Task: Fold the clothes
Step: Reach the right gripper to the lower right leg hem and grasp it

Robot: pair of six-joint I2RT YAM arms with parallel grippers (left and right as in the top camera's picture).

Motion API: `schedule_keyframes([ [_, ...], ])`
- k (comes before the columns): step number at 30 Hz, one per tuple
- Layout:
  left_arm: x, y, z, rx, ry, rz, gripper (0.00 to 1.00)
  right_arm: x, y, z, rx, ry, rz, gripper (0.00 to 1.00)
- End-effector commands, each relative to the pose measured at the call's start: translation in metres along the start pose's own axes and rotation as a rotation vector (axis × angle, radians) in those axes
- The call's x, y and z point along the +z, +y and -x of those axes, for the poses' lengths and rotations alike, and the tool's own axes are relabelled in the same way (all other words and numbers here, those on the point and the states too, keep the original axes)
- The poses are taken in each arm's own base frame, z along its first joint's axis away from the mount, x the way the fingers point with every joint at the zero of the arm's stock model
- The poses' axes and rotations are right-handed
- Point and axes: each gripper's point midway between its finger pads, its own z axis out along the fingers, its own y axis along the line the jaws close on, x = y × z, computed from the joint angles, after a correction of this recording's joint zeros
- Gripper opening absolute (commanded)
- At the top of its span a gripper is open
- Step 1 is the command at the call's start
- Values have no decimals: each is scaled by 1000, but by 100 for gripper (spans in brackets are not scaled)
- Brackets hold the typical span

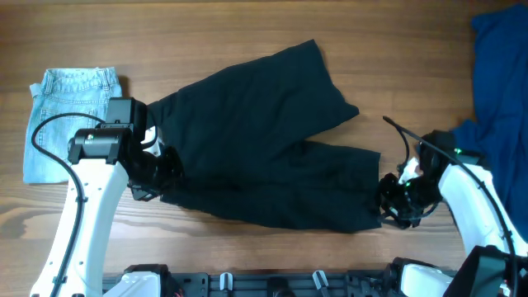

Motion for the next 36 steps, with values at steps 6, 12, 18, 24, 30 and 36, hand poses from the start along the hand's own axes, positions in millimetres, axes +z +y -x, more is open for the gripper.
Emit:
schedule_keyframes([
  [6, 1, 3, 2, -5, -3, 9, 4, 33, -19, 0, 243, -23, -15, 48],
  [12, 1, 3, 2, -4, -3, 9, 4, 40, -27, 0, 300, -35, -33, 48],
  [18, 1, 3, 2, -4, -3, 9, 4, 41, -22, -11, 223, 21, -2, 49],
  [24, 1, 3, 2, -3, -4, 9, 4, 30, -8, -13, 146, 48, 47, 49],
  [30, 1, 3, 2, 0, -3, 9, 4, 5, 4, -7, 103, 35, 41, 49],
  [36, 1, 2, 4, 2, -10, 6, 4, 2, -4, -15, 82, 64, -7, 49],
])
